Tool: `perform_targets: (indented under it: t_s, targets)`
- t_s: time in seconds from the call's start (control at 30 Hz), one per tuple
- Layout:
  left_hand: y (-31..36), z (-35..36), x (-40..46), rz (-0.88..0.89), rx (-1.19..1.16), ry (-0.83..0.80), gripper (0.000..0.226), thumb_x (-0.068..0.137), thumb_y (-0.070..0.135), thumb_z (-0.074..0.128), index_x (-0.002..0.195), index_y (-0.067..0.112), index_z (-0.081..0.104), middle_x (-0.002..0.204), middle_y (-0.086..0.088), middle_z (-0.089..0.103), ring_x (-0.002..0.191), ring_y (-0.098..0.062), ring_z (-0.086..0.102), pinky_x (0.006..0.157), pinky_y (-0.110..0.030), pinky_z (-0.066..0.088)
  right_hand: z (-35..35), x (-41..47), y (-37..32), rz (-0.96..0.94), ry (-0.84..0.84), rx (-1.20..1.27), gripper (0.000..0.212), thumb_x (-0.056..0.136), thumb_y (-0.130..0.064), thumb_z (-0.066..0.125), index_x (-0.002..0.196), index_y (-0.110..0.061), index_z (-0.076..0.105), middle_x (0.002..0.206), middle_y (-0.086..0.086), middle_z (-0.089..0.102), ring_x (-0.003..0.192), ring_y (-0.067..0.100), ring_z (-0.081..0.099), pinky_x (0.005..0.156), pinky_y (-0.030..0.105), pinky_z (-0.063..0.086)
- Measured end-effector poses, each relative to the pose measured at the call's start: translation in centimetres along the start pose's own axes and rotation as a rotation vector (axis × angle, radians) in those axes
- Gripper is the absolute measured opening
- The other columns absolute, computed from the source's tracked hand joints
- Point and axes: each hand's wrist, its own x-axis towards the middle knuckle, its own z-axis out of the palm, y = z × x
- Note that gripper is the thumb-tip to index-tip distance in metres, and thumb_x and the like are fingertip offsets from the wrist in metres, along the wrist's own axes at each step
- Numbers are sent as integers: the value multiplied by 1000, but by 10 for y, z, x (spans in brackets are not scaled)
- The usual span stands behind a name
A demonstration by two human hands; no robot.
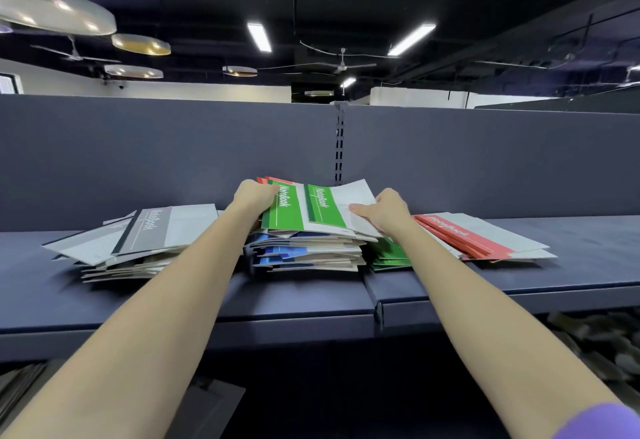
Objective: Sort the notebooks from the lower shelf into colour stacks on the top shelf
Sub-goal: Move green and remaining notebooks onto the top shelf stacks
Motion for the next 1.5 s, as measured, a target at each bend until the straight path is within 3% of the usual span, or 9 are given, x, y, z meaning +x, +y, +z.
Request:
perform_targets:
  t_s: [0.13,0.3,0.6,0.73,0.93,1.13,1.23,1.3,1.5]
  targets:
    - [-2,0,1,7,-5,8,27,97,33,59,104,7,55,97,-7,62,83,-25,57,54,-30,34,-24,-10,26,44,73,-272,59,84,-48,73,117,-6,47,110,10,57,95,33,55,71,37,44]
    - [-2,0,0,4,-11,7,31,97,36,60,104,7,54,99,-8,62,85,-26,57,62,-31,36,-46,-22,41,38,54,-626,57,88,-53,66,120,-9,47,118,11,61,91,30,52,73,36,41]
    - [-4,-2,-2,-5,-73,4,35,96,33,60,115,4,57,104,-9,66,85,-26,60,59,-30,38,-48,-21,42,76,8,-632,44,88,-47,68,102,-9,49,119,15,60,98,33,55,81,37,46]
    - [-6,-1,1,-10,-96,-3,36,96,33,60,116,4,58,110,-11,69,86,-27,63,66,-30,42,-52,-20,43,131,58,-686,53,91,-48,65,127,-11,51,134,13,49,123,35,47,92,42,43]
    - [-6,0,5,-4,-99,9,27,96,31,60,104,6,55,108,-12,69,92,-29,66,73,-31,45,-37,-26,32,135,-40,-796,54,94,-57,51,132,-19,52,140,11,47,131,37,37,100,44,35]
    - [-6,1,6,-7,-85,7,33,95,33,61,111,5,57,105,-10,68,85,-26,62,65,-30,41,-23,-21,-4,-18,113,-246,17,94,-23,50,102,-12,59,114,11,66,110,36,56,93,40,49]
    - [-7,1,6,-10,-103,1,33,95,32,62,112,5,57,100,-9,67,76,-22,62,58,-30,41,-13,-26,-35,-70,-80,-1,46,95,-45,55,73,-5,59,71,7,69,74,22,62,78,34,51]
    - [-7,1,5,-9,-119,2,29,95,31,62,108,6,55,97,-8,65,71,-19,60,56,-29,41,-3,-31,-47,-50,-191,-45,56,86,-55,67,60,-12,44,53,3,47,53,18,45,62,31,40]
    - [-11,0,6,-22,-226,-3,30,91,29,63,111,8,58,99,-10,70,79,-24,67,60,-30,49,-6,-19,-29,123,-208,182,47,84,-22,80,70,-16,36,52,-1,38,40,11,34,40,19,30]
